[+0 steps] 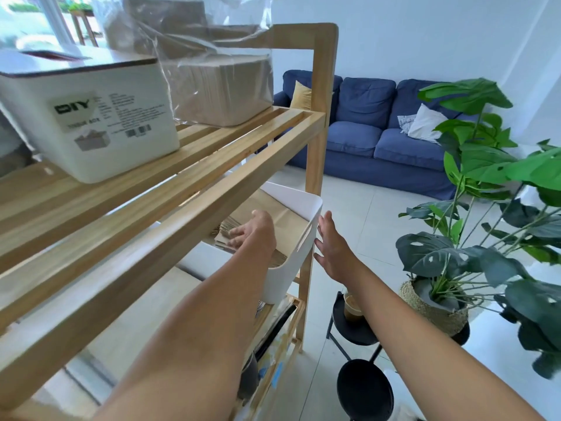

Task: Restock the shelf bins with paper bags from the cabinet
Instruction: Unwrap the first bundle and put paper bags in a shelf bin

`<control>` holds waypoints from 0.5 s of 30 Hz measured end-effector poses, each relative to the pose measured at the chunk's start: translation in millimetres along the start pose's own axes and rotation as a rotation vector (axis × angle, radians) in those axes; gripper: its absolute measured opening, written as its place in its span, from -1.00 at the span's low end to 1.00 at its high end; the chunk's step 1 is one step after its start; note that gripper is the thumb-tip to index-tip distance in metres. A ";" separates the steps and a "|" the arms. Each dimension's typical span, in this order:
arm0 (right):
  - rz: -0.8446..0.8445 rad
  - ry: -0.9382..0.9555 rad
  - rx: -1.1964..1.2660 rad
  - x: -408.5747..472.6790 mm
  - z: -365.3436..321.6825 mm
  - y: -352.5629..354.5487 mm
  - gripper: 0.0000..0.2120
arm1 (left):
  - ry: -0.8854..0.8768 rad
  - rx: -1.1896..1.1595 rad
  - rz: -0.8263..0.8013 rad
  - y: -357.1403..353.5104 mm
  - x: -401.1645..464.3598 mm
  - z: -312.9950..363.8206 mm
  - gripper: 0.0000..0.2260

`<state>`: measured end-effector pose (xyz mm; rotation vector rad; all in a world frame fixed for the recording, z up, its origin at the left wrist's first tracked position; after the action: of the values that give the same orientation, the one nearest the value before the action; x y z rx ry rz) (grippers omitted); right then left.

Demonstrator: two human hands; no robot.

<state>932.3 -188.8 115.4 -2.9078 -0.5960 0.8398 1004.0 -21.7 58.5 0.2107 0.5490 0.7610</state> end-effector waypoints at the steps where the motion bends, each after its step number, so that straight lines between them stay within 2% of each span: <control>1: -0.004 0.003 -0.010 -7.6 2.3 0.1 -0.43 | -0.088 -0.037 0.000 13.9 -32.3 8.2 -0.27; 4: -0.007 -0.006 -0.026 -26.5 11.3 0.3 -0.41 | -0.230 0.048 0.027 21.5 -71.5 17.6 -0.34; 10: -0.005 -0.009 -0.058 -65.5 38.6 3.8 -0.42 | -0.586 0.220 0.096 53.5 -150.8 -17.6 -0.38; 15: 0.001 0.081 -0.131 -113.2 65.9 2.1 -0.50 | -0.657 0.364 0.016 84.8 -217.7 -73.7 -0.41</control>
<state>810.5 -237.0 115.9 -3.0421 -0.6673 0.7037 784.5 -115.3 114.0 0.7713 0.0532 0.5574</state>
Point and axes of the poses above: each hand's wrist, its own x-axis towards the middle knuckle, its own y-axis out of the back of the hand, z = x × y, the point moved 1 cm from there along x, towards the middle knuckle, and after that the axes turned 12 degrees about -y, right-handed, at the moved point
